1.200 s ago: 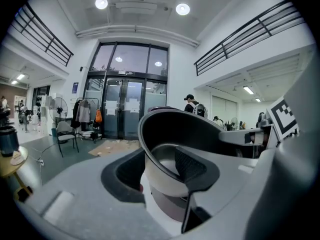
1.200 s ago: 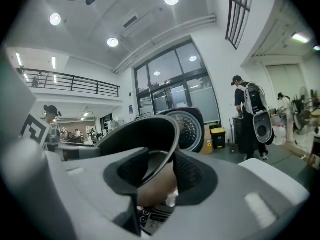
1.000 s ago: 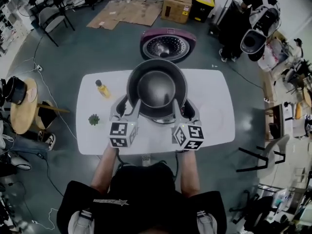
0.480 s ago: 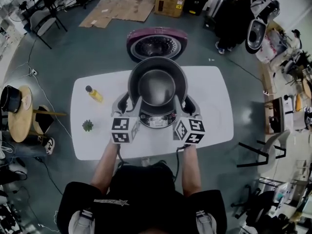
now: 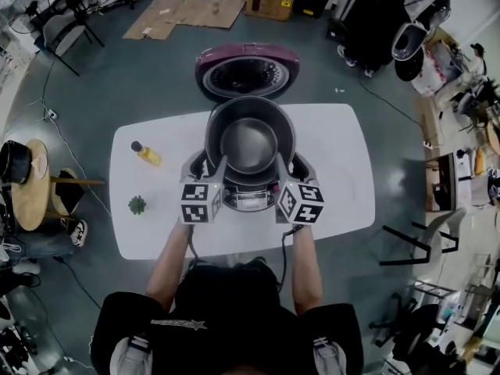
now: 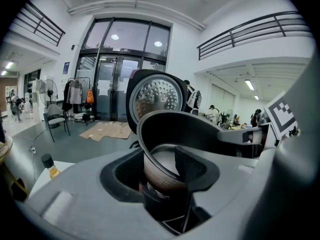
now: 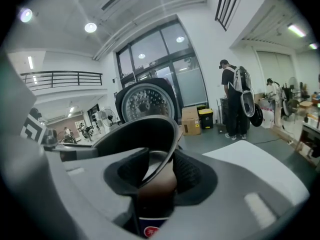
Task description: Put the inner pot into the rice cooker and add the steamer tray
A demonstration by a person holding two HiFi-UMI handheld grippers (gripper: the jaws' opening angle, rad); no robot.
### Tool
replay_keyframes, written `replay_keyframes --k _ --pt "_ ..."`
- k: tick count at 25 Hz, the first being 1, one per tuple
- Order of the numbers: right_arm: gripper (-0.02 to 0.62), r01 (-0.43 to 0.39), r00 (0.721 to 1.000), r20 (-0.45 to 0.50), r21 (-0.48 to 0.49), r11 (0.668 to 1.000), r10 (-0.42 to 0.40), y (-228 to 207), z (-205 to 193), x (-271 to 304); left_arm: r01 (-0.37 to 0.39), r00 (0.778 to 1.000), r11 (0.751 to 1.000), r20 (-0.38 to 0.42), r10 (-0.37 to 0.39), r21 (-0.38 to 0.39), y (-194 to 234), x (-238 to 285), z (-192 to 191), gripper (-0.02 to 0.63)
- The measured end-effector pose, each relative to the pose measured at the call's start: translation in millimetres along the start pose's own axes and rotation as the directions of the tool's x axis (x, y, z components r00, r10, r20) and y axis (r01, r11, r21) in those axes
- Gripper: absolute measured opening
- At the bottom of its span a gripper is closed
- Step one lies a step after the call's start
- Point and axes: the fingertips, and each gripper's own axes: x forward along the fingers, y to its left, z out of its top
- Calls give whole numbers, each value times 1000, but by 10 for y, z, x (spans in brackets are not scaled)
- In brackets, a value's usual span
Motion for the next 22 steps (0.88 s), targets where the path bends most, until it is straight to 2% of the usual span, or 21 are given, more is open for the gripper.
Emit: replay_keyframes --k 12,22 --pt "149 10 987 -161 -7 1000 -11 -145 -304 359 -11 994 1000 -110 8 -26 109 321 -294 198" --pt "156 20 956 -290 -42 999 -31 -205 -630 509 -30 978 999 -208 24 -25 159 459 -619 198"
